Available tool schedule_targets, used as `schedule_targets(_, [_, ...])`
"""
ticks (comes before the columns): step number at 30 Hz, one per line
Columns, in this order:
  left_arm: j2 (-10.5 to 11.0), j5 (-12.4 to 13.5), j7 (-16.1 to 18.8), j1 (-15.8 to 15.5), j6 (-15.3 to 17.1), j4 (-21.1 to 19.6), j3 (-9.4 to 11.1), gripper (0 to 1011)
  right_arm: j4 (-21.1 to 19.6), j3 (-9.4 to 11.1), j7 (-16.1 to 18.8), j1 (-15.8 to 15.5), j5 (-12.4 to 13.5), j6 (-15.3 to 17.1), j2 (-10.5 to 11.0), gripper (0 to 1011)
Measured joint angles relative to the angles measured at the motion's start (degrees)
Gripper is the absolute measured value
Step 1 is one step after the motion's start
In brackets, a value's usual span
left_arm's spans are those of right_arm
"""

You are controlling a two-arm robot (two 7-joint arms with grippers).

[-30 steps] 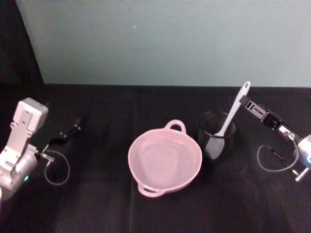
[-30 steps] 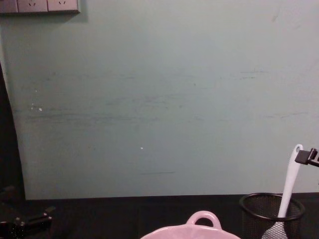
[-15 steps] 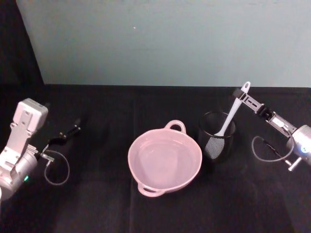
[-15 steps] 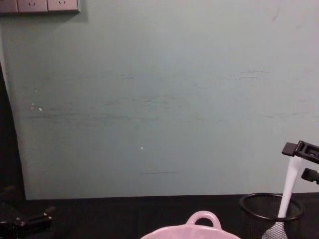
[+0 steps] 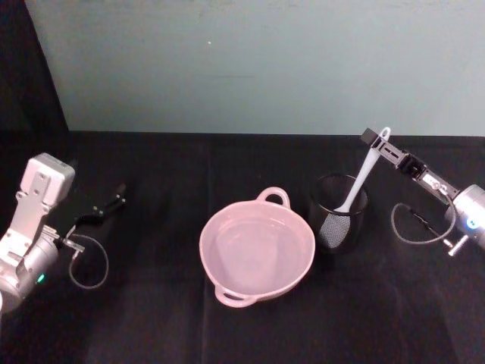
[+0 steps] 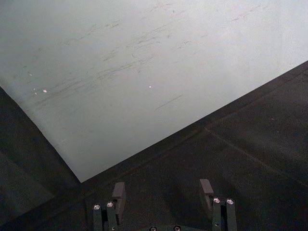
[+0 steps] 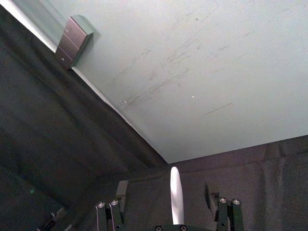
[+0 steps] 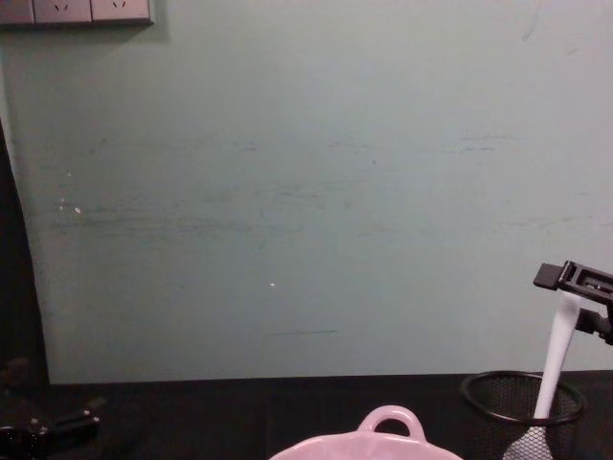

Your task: Use the one hand to pick up the spoon and stir the clear water in the bowl.

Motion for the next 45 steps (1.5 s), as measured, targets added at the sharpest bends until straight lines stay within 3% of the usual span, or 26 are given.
schedule_targets(3, [0.0,0.0,0.0,0.0,0.0,0.0,0.0,1005,0.2,-0.5,0.1,0.3,0.0,-0.1,0.3,964])
schedule_targets(11, [0.0,0.0,0.0,0.0,0.0,0.0,0.0,1005,0.4,-1.6,1.0,1.0,1.0,-0.2,1.1,761])
schedule_targets(29, [0.0,0.0,0.0,0.0,0.0,0.0,0.0,1005,-0.2,-3.8,0.7,1.7,2.5,-1.0,2.7,189])
schedule_targets(31, [0.0,0.0,0.0,0.0,0.0,0.0,0.0,1005,-0.9,-4.1,0.1,1.6,2.1,-1.5,3.2,125])
schedule_targets(36, [0.0,0.0,0.0,0.0,0.0,0.0,0.0,1005,-3.8,-4.7,-1.2,0.9,0.0,-2.9,4.5,112])
schedule_targets(45, [0.0,0.0,0.0,0.0,0.0,0.0,0.0,1005,-14.1,-5.5,-4.1,-0.5,-7.2,-5.3,8.7,112])
